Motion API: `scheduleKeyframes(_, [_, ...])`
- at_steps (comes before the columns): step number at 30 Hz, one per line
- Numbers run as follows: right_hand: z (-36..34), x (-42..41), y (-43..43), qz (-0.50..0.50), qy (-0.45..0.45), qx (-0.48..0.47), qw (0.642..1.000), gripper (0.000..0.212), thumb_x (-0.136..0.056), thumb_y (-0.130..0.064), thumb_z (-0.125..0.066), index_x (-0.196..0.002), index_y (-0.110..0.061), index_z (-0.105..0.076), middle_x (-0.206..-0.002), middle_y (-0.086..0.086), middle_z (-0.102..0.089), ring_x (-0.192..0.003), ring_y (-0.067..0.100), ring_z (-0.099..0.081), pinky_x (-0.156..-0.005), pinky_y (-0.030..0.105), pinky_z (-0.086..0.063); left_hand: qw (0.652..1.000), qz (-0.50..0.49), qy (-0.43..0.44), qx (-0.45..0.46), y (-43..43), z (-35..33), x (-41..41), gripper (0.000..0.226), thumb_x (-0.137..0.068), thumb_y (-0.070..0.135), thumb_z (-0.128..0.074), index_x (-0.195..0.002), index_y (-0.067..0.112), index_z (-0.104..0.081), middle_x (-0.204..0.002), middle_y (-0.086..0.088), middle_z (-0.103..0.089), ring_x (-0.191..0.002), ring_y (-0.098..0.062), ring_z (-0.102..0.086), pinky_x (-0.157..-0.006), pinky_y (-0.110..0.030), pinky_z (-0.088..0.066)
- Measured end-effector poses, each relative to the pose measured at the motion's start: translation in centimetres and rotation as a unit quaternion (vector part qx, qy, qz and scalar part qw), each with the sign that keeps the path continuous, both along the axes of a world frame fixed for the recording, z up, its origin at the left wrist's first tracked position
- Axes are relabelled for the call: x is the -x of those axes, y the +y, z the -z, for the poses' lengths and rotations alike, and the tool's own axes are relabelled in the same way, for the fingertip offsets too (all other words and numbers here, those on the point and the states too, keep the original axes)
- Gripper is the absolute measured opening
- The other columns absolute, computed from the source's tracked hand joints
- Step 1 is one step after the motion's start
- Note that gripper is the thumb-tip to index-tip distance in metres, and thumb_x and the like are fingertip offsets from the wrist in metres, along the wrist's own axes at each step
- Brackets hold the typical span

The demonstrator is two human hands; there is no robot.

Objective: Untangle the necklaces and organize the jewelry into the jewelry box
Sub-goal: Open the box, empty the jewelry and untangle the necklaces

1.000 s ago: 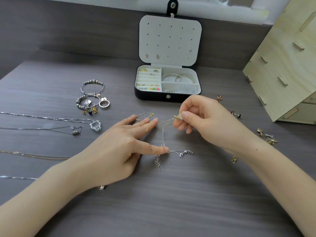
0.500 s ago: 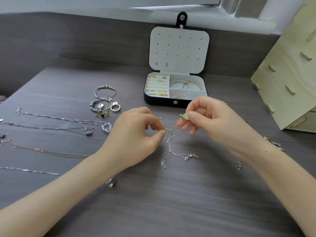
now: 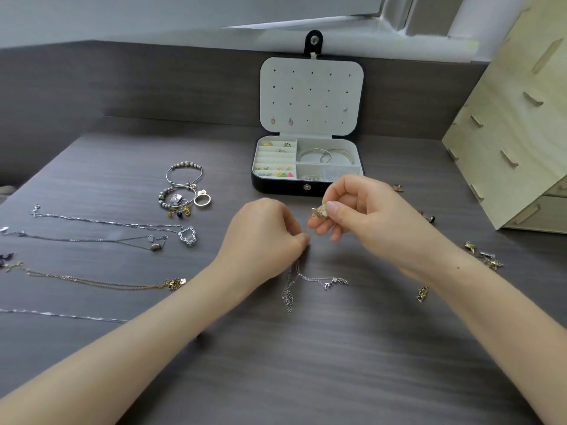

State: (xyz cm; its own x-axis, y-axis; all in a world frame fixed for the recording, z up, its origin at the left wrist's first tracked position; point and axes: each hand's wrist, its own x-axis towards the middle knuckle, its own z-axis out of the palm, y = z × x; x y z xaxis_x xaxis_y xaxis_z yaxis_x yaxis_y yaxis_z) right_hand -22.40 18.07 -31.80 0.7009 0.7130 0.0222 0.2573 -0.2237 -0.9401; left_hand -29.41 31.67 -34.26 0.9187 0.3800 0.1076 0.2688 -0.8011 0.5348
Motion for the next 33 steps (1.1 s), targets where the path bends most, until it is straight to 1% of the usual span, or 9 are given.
scheduleKeyframes(5, [0.2, 0.1, 0.0, -0.006, -0.014, 0.007, 1.000, 0.022, -0.094, 0.004, -0.044, -0.080, -0.011, -0.052, -0.080, 0.012, -0.071, -0.072, 0.018, -0.067, -0.061, 0.025, -0.050, 1.000, -0.008, -0.011, -0.010, -0.4, 0.3, -0.4, 0.022, -0.080, 0.035, -0.067, -0.064, 0.027, -0.054, -0.058, 0.016, -0.043, -0.071, -0.010, -0.046, -0.061, -0.023, -0.030])
scheduleKeyframes(8, [0.1, 0.0, 0.0, -0.003, -0.011, 0.004, 1.000, 0.022, -0.094, 0.004, -0.043, -0.081, -0.010, -0.052, -0.079, 0.011, -0.071, -0.071, 0.017, -0.067, -0.060, 0.024, -0.051, 1.000, -0.004, 0.013, -0.014, 0.0, 0.4, -0.5, 0.021, -0.081, 0.037, -0.068, -0.068, 0.028, -0.055, -0.059, 0.016, -0.042, -0.072, -0.010, -0.045, -0.063, -0.024, -0.029])
scheduleKeyframes(12, [-0.1, -0.2, -0.1, 0.010, -0.014, 0.000, 1.000, 0.024, -0.095, 0.004, -0.042, -0.079, -0.012, -0.051, -0.077, 0.008, -0.070, -0.068, 0.015, -0.065, -0.059, 0.024, -0.051, 0.998, 0.022, 0.046, 0.043, 1.2, -0.1, -0.4, 0.014, -0.081, 0.033, -0.071, -0.075, 0.020, -0.069, -0.062, 0.014, -0.054, -0.065, -0.009, -0.051, -0.059, -0.023, -0.035])
scheduleKeyframes(16, [-0.1, -0.3, -0.2, 0.021, -0.017, 0.005, 1.000, 0.025, -0.095, 0.004, -0.042, -0.078, -0.013, -0.051, -0.077, 0.007, -0.070, -0.067, 0.014, -0.065, -0.058, 0.023, -0.051, 0.989, 0.059, 0.084, 0.103, 2.4, -1.4, -0.2, 0.009, -0.080, 0.025, -0.073, -0.077, 0.016, -0.073, -0.072, -0.001, -0.068, -0.060, -0.006, -0.052, -0.056, -0.014, -0.040])
scheduleKeyframes(22, [-0.1, -0.3, -0.2, 0.018, -0.017, 0.010, 1.000, 0.025, -0.095, 0.003, -0.043, -0.078, -0.013, -0.051, -0.076, 0.006, -0.070, -0.066, 0.012, -0.065, -0.058, 0.023, -0.050, 0.972, 0.046, 0.130, 0.190, 3.0, -2.4, -0.2, 0.007, -0.078, 0.018, -0.075, -0.071, 0.017, -0.072, -0.069, 0.002, -0.067, -0.068, -0.009, -0.055, -0.069, -0.022, -0.043])
scheduleKeyframes(25, [-0.3, -0.2, -0.3, 0.014, -0.020, 0.007, 1.000, 0.024, -0.095, 0.002, -0.044, -0.078, -0.014, -0.052, -0.077, 0.005, -0.070, -0.067, 0.012, -0.066, -0.059, 0.024, -0.050, 0.966, 0.024, 0.130, 0.222, 3.1, -2.7, -0.4, 0.006, -0.077, 0.017, -0.075, -0.071, 0.017, -0.073, -0.074, -0.001, -0.068, -0.072, -0.011, -0.055, -0.068, -0.023, -0.041])
scheduleKeyframes(28, [-0.3, -0.1, -0.3, 0.012, -0.033, 0.012, 0.999, 0.023, -0.095, 0.001, -0.045, -0.079, -0.014, -0.052, -0.078, 0.005, -0.070, -0.069, 0.011, -0.066, -0.059, 0.023, -0.049, 0.961, 0.014, 0.118, 0.251, 3.3, -3.2, -0.5, 0.013, -0.078, 0.009, -0.073, -0.067, 0.015, -0.070, -0.069, -0.003, -0.067, -0.064, -0.011, -0.052, -0.063, -0.023, -0.040])
scheduleKeyframes(31, [-0.2, 0.1, -0.2, 0.005, -0.065, 0.027, 0.997, 0.019, -0.093, -0.001, -0.048, -0.080, -0.013, -0.055, -0.076, 0.004, -0.069, -0.065, 0.005, -0.062, -0.058, 0.017, -0.047, 0.951, 0.017, 0.115, 0.287, 3.2, -3.6, -0.5, 0.014, -0.081, 0.002, -0.068, -0.069, 0.009, -0.067, -0.072, -0.008, -0.069, -0.057, -0.010, -0.052, -0.060, -0.024, -0.038])
scheduleKeyframes(33, [0.0, 0.3, -0.1, 0.000, -0.091, 0.043, 0.995, 0.018, -0.092, -0.004, -0.051, -0.079, -0.014, -0.057, -0.074, 0.001, -0.068, -0.062, 0.003, -0.060, -0.057, 0.013, -0.044, 0.948, 0.021, 0.117, 0.295, 3.1, -3.7, -0.4, 0.015, -0.083, 0.001, -0.065, -0.071, 0.010, -0.065, -0.072, -0.005, -0.070, -0.057, -0.008, -0.052, -0.059, -0.022, -0.037])
